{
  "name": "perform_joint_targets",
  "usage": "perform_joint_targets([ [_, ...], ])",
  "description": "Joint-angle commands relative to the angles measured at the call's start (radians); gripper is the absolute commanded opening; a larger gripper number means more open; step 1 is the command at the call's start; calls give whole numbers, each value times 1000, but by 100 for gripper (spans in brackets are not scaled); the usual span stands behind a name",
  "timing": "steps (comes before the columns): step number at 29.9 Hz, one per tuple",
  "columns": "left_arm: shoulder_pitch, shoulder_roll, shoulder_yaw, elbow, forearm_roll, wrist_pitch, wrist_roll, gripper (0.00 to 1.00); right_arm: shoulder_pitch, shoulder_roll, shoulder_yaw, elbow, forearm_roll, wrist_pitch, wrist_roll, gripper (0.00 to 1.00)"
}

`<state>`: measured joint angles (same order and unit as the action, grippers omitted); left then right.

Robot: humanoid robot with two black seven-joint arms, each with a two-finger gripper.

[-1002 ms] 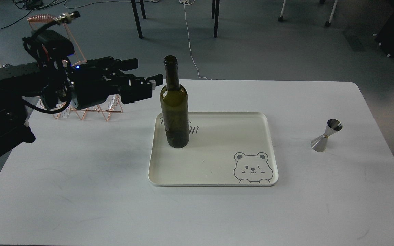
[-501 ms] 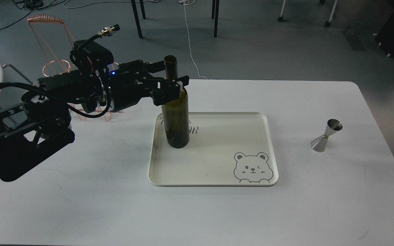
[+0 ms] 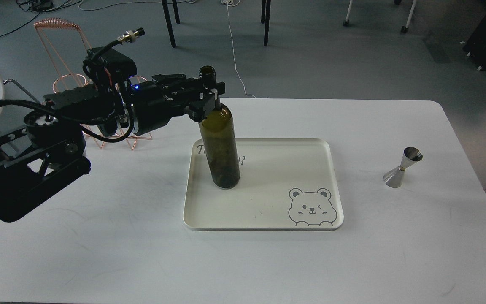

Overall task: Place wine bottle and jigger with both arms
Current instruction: 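Lift the bottle and carry it over the copper wire rack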

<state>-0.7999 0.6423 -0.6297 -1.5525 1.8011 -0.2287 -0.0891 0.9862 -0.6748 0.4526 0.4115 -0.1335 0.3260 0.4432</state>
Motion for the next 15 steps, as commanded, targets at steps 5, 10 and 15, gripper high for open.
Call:
perform_joint_targets([
  [5, -10, 103, -50, -28, -17, 68, -4, 10, 2, 0, 0, 1, 0, -1, 0, 95],
  [10, -22, 255, -104, -32, -75, 61, -49, 12, 3, 0, 0, 1, 0, -1, -1, 95],
  [15, -24, 417, -102, -20, -109, 66, -123, 10, 5, 0, 1, 1, 0, -1, 0, 95],
])
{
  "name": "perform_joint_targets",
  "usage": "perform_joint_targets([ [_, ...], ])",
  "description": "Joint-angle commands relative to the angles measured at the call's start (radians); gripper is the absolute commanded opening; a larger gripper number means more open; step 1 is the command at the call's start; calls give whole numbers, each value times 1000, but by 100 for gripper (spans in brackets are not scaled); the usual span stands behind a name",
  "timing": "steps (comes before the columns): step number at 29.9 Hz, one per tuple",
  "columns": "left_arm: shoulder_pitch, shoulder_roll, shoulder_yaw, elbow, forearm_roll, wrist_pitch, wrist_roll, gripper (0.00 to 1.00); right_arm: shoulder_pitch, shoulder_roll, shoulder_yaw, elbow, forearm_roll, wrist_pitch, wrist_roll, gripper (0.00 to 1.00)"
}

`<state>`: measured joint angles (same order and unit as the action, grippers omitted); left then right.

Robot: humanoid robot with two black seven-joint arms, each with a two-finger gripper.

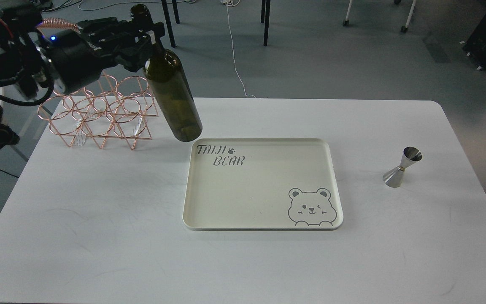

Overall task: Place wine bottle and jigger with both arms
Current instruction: 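Lift the bottle and carry it over the copper wire rack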

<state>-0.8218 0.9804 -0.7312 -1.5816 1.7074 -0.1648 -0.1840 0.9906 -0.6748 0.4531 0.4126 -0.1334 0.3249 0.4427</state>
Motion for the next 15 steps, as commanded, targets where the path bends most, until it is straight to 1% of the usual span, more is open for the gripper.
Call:
perform_joint_targets([
  [1, -5, 101, -1, 11, -17, 2, -29, 10, 0, 0, 1, 0, 0, 0, 1, 95],
  [5, -43, 126, 9, 51, -15, 4, -29, 10, -1, 0, 2, 0, 0, -1, 1, 95],
  [11, -48, 115, 4, 156, -14, 7, -20, 10, -1, 0, 9, 0, 0, -1, 1, 95],
  [15, -69, 80, 13, 227, -9, 11, -18, 10, -1, 0, 9, 0, 0, -1, 1, 95],
])
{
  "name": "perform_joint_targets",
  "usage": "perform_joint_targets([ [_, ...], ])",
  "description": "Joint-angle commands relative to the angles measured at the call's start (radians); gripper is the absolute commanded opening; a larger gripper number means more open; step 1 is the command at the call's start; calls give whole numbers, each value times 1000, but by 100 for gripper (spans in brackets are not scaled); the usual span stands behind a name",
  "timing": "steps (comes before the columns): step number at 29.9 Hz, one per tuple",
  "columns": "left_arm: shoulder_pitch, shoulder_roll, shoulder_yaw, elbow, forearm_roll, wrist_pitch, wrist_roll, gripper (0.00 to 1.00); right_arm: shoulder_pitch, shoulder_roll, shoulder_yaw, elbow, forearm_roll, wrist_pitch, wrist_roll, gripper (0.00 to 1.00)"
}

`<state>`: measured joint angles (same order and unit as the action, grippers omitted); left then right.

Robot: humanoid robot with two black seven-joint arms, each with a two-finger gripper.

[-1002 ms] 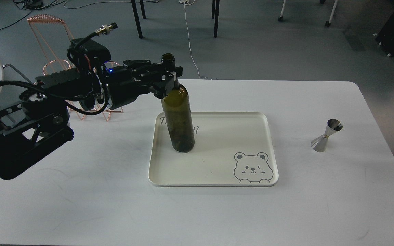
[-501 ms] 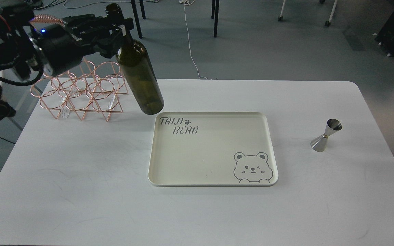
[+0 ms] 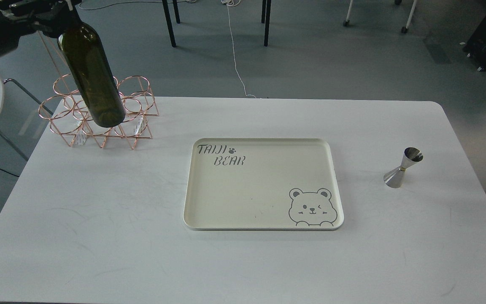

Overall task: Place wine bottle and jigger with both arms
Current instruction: 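Lift the bottle and carry it over the copper wire rack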

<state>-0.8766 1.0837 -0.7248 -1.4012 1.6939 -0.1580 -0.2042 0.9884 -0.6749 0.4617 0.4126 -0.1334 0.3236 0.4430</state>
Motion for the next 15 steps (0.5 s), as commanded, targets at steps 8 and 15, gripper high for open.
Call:
perform_joint_targets([
  [8, -39, -93, 11, 130, 15, 6, 9, 10, 0, -2, 2, 0, 0, 2, 0, 95],
  [15, -42, -134, 36, 163, 15, 6, 34, 10, -2, 0, 3, -2, 0, 0, 2, 95],
])
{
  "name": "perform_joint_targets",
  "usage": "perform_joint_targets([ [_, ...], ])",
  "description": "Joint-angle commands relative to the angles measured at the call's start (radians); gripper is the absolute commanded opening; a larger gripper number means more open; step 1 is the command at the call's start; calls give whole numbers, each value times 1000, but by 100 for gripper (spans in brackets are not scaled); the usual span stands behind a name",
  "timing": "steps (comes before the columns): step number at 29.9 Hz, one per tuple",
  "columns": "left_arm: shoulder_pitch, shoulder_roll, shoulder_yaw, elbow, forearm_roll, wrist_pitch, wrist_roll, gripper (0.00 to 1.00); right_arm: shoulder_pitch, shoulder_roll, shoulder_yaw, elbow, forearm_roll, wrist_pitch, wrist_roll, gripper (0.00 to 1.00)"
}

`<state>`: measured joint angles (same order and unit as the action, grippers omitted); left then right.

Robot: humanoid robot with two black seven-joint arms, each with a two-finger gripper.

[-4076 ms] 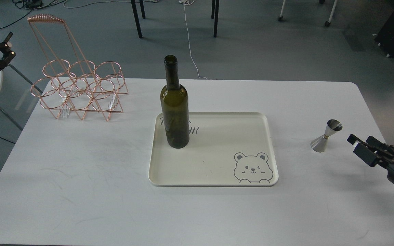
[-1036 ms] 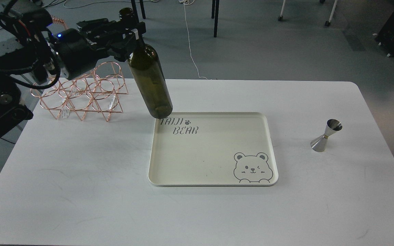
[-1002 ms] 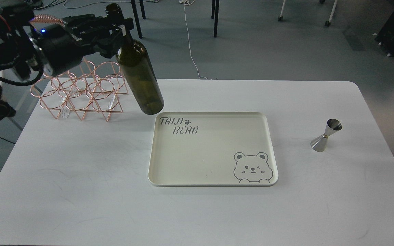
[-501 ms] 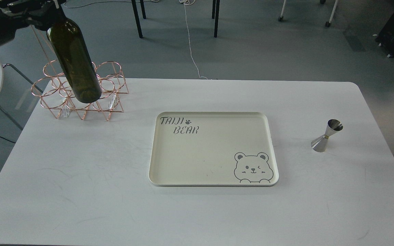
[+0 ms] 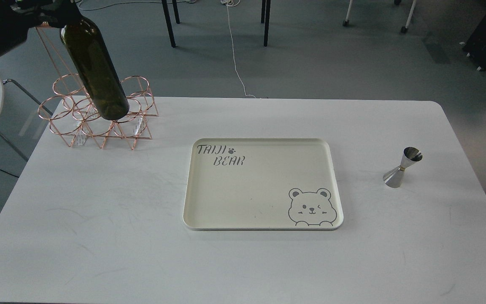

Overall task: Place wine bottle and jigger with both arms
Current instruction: 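Lift the bottle and carry it over the copper wire rack, then lower the bottle into a rack slot and release it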

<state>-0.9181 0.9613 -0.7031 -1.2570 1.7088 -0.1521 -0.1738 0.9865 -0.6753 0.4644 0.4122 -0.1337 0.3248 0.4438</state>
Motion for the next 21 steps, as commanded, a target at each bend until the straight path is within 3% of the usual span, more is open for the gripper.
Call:
perform_joint_targets([
  [1, -1, -18, 17, 27, 0, 2, 3, 10, -2, 0, 0, -1, -1, -1, 1, 95],
  [21, -53, -53, 54, 64, -2, 6, 5, 11, -6, 0, 5, -1, 0, -1, 3, 95],
])
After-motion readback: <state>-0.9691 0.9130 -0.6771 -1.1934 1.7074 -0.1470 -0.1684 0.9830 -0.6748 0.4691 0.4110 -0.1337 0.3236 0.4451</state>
